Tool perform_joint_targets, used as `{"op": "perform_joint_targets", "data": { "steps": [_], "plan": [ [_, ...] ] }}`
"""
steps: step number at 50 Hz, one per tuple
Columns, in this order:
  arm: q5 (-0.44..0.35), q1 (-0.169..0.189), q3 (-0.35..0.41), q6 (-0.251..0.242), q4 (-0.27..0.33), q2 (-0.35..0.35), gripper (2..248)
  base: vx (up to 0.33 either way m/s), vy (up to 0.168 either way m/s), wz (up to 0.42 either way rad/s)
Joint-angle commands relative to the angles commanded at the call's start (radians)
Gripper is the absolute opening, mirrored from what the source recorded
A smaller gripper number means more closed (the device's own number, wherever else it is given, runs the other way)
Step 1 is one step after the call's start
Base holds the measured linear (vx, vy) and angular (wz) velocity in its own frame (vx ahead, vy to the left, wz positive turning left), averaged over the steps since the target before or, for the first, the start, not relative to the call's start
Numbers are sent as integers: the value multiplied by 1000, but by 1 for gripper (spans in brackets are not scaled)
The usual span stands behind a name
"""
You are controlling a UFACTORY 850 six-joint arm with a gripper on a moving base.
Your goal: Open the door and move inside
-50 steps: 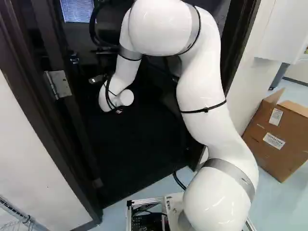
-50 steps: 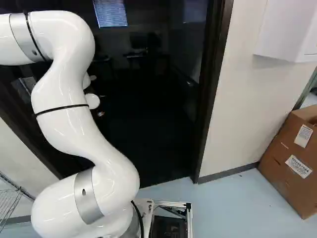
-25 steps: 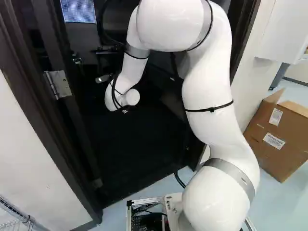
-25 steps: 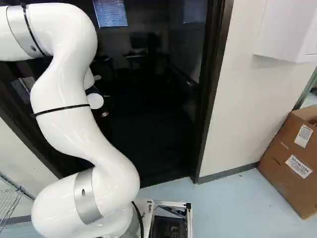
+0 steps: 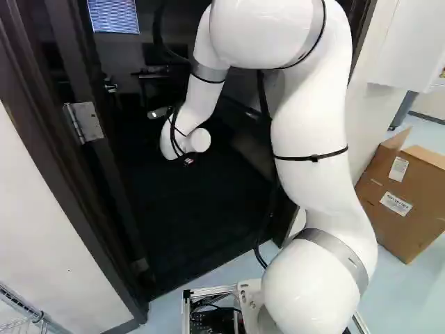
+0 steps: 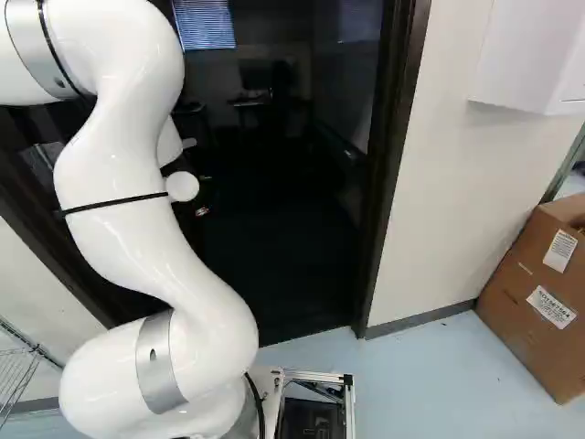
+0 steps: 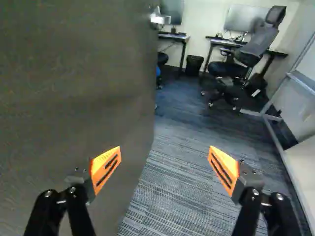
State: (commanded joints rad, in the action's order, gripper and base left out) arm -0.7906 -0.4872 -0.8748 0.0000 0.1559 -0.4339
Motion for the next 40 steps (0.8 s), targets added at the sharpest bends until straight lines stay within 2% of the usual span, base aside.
{"op": "perform_joint_targets", "data": {
  "steps": [18, 40],
  "plan": [
    [0, 39, 69, 0, 0, 55, 247, 0, 0, 0],
    [-3, 54, 93, 0, -5, 77, 247, 0, 0, 0]
  ]
}}
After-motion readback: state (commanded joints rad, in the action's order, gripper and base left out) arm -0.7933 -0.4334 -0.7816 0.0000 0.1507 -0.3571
